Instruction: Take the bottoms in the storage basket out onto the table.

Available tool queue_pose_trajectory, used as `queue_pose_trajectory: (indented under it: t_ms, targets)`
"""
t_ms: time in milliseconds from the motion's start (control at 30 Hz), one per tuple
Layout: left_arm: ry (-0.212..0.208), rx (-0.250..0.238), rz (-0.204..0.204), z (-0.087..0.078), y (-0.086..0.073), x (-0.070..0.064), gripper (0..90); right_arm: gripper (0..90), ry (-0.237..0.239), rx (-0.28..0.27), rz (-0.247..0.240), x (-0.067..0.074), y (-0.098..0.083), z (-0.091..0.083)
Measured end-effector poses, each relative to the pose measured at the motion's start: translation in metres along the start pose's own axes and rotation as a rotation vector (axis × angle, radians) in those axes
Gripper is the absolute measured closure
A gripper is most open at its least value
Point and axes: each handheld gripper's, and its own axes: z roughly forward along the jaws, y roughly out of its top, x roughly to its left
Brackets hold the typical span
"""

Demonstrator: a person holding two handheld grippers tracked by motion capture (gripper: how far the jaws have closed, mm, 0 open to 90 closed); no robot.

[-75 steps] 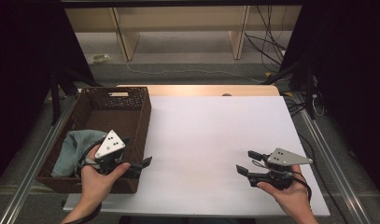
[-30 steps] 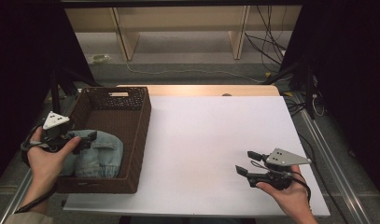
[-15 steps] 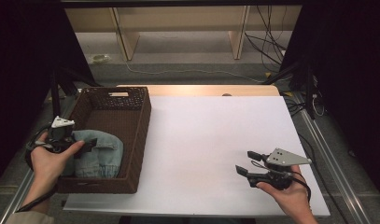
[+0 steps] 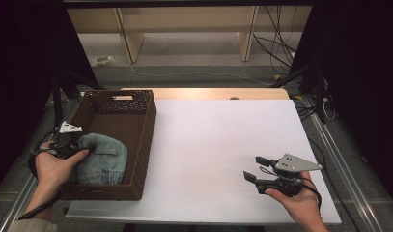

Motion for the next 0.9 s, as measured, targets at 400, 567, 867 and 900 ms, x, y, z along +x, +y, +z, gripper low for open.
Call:
queue_pose_trajectory:
  t_ms: [400, 567, 867, 900]
  targets:
    - [-0.071, -0.070, -0.025, -0.009, 0.000, -0.001, 76.0, 32.0, -0.004, -0.001, 0.007, 0.000, 0.000, -0.001]
    - [-0.065, -0.113, -0.037, -0.014, 0.001, 0.000, 76.1, 32.1, -0.003, -0.003, 0.008, -0.001, 0.000, -0.001]
    - [-0.074, -0.207, -0.077, -0.021, 0.003, 0.002, 76.2, 32.3, -0.005, -0.008, 0.011, -0.001, 0.000, -0.001]
    - [-0.075, -0.215, -0.077, -0.022, 0.003, 0.002, 76.2, 32.3, -0.005, -0.008, 0.011, -0.001, 0.000, -0.001]
